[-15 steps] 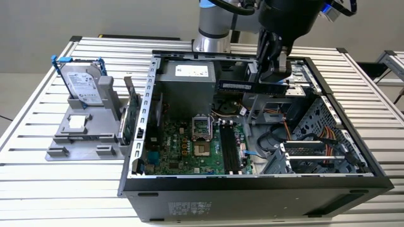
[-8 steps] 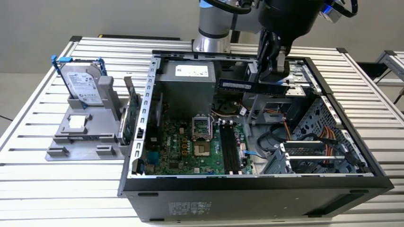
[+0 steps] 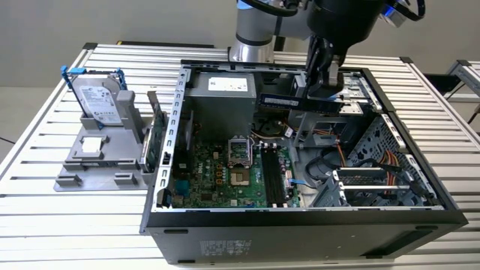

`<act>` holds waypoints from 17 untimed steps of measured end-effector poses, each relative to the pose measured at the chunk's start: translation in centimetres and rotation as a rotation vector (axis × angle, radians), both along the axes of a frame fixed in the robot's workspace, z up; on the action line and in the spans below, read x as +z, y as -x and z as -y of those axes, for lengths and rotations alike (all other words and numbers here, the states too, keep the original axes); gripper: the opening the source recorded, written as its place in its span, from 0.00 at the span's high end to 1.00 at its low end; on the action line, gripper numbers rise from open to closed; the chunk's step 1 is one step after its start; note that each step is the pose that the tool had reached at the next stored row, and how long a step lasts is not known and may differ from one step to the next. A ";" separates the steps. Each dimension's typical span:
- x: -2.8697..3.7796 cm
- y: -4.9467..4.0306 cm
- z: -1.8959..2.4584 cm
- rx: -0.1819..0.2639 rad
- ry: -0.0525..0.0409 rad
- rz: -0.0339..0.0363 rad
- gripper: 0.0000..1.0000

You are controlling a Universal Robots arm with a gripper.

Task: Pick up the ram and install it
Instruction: 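Insert the ram into the slot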

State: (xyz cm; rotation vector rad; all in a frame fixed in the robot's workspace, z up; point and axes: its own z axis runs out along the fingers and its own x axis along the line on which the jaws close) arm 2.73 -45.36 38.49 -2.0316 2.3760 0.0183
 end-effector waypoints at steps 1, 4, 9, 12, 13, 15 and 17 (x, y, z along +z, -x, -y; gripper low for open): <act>0.00 0.00 0.00 -0.008 0.0000 0.0000 1.00; 0.00 0.01 0.00 -0.034 0.0000 0.0000 1.00; 0.01 0.02 0.00 -0.080 0.0002 -0.0001 1.00; 0.01 0.03 0.00 -0.106 0.0001 0.0000 1.00; 0.00 0.03 0.00 -0.114 0.0000 0.0000 1.00; 0.01 0.04 0.00 -0.129 0.0002 -0.0001 1.00; 0.01 0.04 0.00 -0.141 0.0002 -0.0001 1.00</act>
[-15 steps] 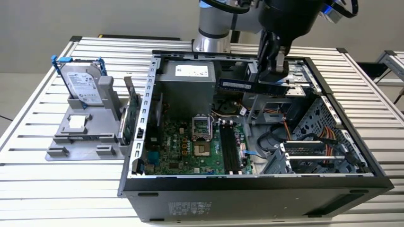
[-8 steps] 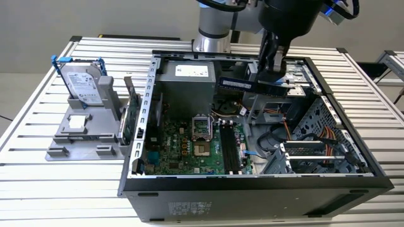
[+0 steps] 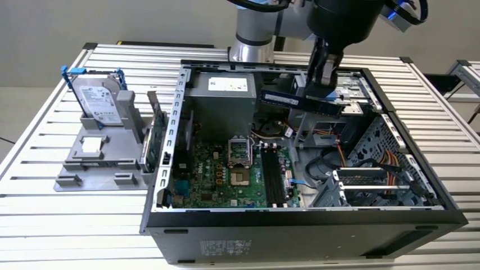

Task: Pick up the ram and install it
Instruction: 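Insert the ram into the slot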

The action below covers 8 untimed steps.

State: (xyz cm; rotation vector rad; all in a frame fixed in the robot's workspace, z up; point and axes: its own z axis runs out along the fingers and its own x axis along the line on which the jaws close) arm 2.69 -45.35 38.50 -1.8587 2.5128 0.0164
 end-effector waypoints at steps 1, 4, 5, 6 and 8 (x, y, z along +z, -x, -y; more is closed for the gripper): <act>0.00 0.00 0.00 -0.005 -0.0001 0.0000 1.00; 0.00 0.00 0.00 -0.020 -0.0001 0.0000 1.00; 0.00 0.00 0.00 -0.023 -0.0001 0.0001 1.00; 0.00 0.00 0.00 -0.026 -0.0001 0.0000 1.00; 0.00 0.00 0.00 -0.032 -0.0001 0.0000 1.00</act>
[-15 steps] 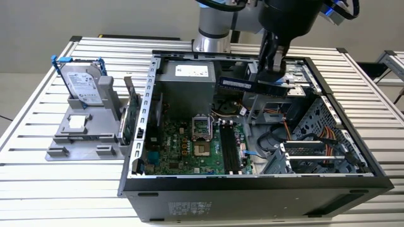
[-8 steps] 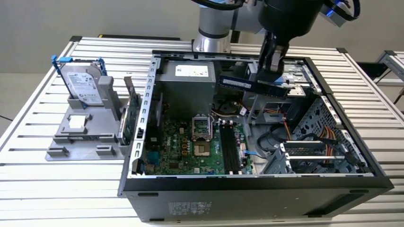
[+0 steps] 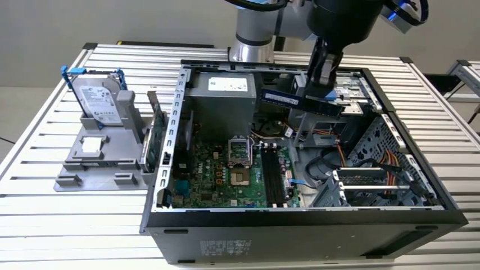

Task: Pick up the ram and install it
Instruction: 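Insert the ram into the slot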

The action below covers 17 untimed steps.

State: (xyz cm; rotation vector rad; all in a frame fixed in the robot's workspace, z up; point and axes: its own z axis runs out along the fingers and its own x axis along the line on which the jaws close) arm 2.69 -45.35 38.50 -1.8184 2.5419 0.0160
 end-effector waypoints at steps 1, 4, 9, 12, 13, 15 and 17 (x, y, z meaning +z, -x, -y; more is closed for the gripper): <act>0.00 0.00 0.00 -0.003 0.0000 0.0000 1.00; 0.00 0.00 0.00 -0.012 0.0000 0.0000 1.00; 0.00 0.00 0.00 -0.029 0.0000 0.0000 1.00; 0.00 0.00 0.00 -0.038 0.0000 0.0000 1.00; 0.00 0.01 0.00 -0.041 0.0000 0.0000 1.00; 0.00 0.00 0.00 -0.047 0.0000 0.0000 1.00; 0.00 0.00 0.00 -0.053 0.0000 0.0000 1.00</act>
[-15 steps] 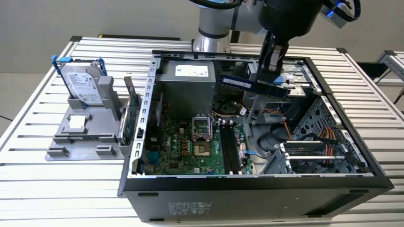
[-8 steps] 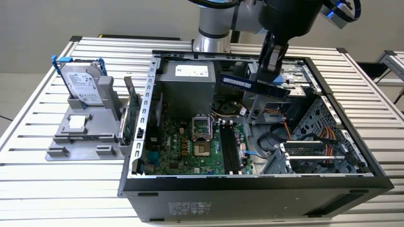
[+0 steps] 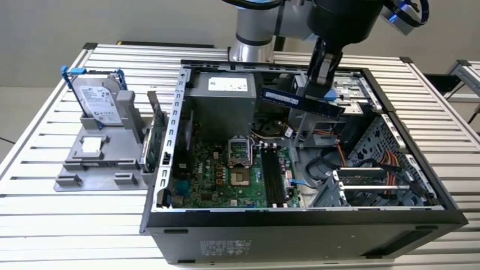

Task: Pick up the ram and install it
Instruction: 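Insert the ram into the slot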

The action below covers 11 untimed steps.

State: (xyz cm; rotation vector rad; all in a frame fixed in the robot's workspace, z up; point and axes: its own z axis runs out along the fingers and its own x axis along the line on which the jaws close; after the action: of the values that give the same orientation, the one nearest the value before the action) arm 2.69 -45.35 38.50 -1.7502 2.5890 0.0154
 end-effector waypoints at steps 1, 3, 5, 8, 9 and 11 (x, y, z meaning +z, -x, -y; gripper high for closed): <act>0.00 0.00 0.00 -0.003 0.0001 0.0000 1.00; 0.00 0.00 0.00 -0.010 0.0000 0.0000 1.00; 0.00 0.00 0.00 -0.018 0.0000 0.0000 1.00; 0.00 0.00 0.00 -0.027 0.0000 0.0000 1.00; 0.00 0.00 0.00 -0.027 0.0000 0.0000 1.00; 0.00 0.00 0.00 -0.027 0.0000 0.0000 1.00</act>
State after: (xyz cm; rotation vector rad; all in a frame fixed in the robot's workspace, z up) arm 2.69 -45.35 38.50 -1.7146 2.6126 0.0150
